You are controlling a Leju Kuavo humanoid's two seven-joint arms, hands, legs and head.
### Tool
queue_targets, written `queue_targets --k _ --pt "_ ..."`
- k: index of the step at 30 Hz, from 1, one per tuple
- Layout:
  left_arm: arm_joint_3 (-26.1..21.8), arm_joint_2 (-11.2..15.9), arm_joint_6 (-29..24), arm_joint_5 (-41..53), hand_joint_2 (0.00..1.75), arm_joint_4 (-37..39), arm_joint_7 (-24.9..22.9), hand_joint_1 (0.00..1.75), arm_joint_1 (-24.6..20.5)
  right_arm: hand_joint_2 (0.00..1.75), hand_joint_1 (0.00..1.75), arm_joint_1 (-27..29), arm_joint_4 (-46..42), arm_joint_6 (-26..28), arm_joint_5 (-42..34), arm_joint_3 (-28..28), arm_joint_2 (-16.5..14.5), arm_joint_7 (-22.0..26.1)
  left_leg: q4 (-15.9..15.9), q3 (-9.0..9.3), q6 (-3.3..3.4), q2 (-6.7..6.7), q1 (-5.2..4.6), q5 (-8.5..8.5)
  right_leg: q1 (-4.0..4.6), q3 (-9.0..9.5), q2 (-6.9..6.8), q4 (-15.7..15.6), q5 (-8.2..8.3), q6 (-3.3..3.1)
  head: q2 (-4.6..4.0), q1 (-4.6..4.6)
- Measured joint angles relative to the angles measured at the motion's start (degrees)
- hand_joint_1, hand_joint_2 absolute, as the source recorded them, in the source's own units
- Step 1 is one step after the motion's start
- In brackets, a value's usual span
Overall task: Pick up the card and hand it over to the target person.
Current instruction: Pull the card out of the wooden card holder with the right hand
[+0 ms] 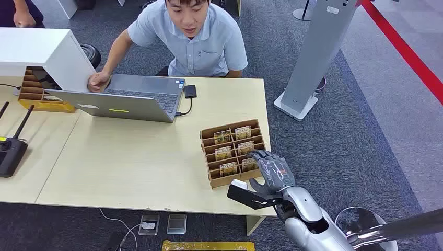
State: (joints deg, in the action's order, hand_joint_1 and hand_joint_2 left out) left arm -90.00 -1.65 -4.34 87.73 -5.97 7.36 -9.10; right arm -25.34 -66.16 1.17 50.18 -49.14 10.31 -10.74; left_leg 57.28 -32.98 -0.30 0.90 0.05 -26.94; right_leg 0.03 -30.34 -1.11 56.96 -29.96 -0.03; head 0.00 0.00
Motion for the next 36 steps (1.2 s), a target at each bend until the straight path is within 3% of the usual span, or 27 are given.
queue_targets --k 11,15,18,21,27,36 --pt "0.0 -0.1 0.1 -0.2 1.75 -0.1 0.2 0.0 0.0 1.75 0.89 -0.3 0.0 0.3 -0.1 0.3 0.2 -0.1 0.0 -0.03 0.0 -0.02 -0.01 0.0 -0.01 -0.02 -0.04 0.0 -0.01 -0.01 0.0 0.0" --pt "0.0 -0.1 0.1 -0.2 1.75 -0.1 0.3 0.0 0.0 1.75 1.17 -0.4 0.3 0.3 -0.2 0.4 0.1 0.0 0.0 -0.04 0.01 -0.01 -0.01 0.0 0.0 -0.04 -0.04 0.0 -0.01 0.0 0.0 0.0" --pt "0.0 -0.1 0.1 -0.2 1.75 -0.1 0.3 0.0 0.0 1.75 1.24 -0.5 0.4 0.4 -0.2 0.4 0.1 0.0 0.1 -0.05 0.02 -0.02 -0.01 0.0 0.0 -0.04 -0.05 0.0 -0.01 0.0 0.0 0.0" --pt "0.0 -0.1 0.1 -0.3 1.75 -0.1 0.3 0.0 0.0 1.75 1.24 -0.6 0.5 0.4 -0.2 0.3 0.0 0.0 0.0 -0.01 0.02 -0.01 -0.01 0.02 -0.01 -0.01 -0.01 0.0 0.01 0.01 0.0 0.0" --pt "0.0 0.0 0.0 -0.3 1.75 -0.2 0.3 0.0 0.0 1.75 1.09 -0.9 0.6 0.6 -0.4 0.1 -0.1 0.2 0.1 -0.06 0.04 -0.01 -0.01 0.02 0.0 -0.05 -0.05 0.1 -0.01 0.0 0.0 0.0" --pt "0.0 0.1 0.0 -0.2 1.75 -0.2 0.4 0.0 0.0 1.75 1.2 -1.3 1.3 0.5 -0.8 -0.4 -0.4 0.4 0.1 -0.05 0.03 0.02 -0.01 0.01 0.0 -0.06 -0.01 0.1 -0.01 -0.01 0.0 0.0"
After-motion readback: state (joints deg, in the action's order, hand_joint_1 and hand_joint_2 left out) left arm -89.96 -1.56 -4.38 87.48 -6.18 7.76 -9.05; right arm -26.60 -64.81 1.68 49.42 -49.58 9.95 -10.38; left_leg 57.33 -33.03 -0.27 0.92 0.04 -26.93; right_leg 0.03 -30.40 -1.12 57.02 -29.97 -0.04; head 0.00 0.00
